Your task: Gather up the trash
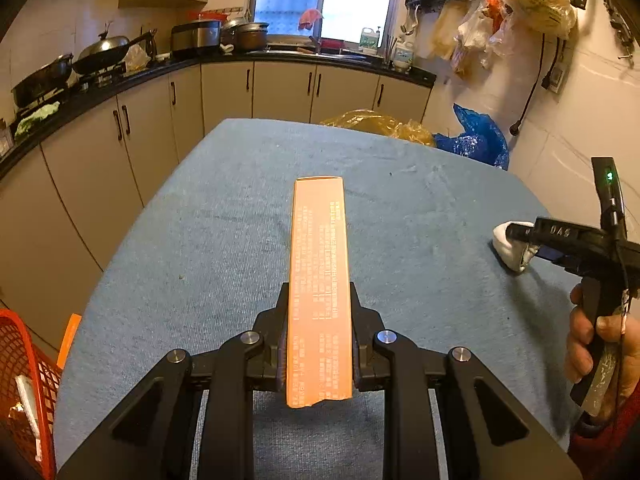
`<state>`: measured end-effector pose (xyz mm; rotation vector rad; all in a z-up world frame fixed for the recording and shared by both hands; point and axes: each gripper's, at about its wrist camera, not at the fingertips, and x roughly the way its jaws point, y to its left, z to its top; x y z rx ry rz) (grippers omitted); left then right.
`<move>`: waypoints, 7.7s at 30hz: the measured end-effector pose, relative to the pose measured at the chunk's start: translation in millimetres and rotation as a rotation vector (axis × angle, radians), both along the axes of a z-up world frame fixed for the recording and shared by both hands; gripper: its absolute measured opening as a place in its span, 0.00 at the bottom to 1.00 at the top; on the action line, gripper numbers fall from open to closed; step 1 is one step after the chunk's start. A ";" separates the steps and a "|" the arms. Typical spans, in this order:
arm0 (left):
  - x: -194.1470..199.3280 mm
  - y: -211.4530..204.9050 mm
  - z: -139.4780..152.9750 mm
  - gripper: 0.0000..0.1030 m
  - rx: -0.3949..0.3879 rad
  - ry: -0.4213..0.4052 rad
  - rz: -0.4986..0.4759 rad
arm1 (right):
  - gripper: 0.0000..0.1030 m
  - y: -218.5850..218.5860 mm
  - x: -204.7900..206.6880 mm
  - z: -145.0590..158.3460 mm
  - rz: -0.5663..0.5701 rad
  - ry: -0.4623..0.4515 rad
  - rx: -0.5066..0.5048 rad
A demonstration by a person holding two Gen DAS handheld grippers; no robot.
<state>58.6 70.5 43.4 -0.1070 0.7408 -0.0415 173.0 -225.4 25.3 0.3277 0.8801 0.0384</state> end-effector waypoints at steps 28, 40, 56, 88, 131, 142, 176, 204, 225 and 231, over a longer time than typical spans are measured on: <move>-5.7 1.7 1.8 0.21 0.107 -0.059 0.083 | 0.38 120.4 -93.5 33.4 0.326 -0.255 -0.152; -6.2 -2.4 1.7 0.21 0.132 -0.068 0.100 | 0.38 123.7 -93.1 31.2 0.332 -0.260 -0.167; -44.3 14.8 30.9 0.21 0.133 -0.102 0.115 | 0.38 134.9 -115.5 58.9 0.331 -0.298 -0.182; -200.1 222.2 27.7 0.21 0.081 -0.089 0.496 | 0.39 375.0 -208.4 57.7 0.771 -0.247 -0.099; -218.0 248.7 10.7 0.69 0.043 -0.116 0.535 | 0.63 418.0 -199.9 50.4 0.811 -0.175 -0.042; -251.0 235.0 27.4 0.96 0.155 -0.202 0.682 | 0.91 390.1 -237.4 65.3 0.717 -0.375 -0.284; -303.4 134.7 24.8 0.99 0.332 -0.181 0.764 | 0.96 241.0 -328.8 44.7 0.534 -0.384 -0.286; -316.2 131.6 12.5 0.99 0.312 -0.205 0.693 | 0.96 247.4 -342.7 39.4 0.510 -0.353 -0.327; -313.2 128.3 9.3 0.99 0.319 -0.203 0.679 | 0.96 243.8 -338.0 35.1 0.501 -0.341 -0.324; -313.1 128.5 9.2 0.99 0.320 -0.203 0.677 | 0.96 244.6 -338.2 34.0 0.499 -0.339 -0.322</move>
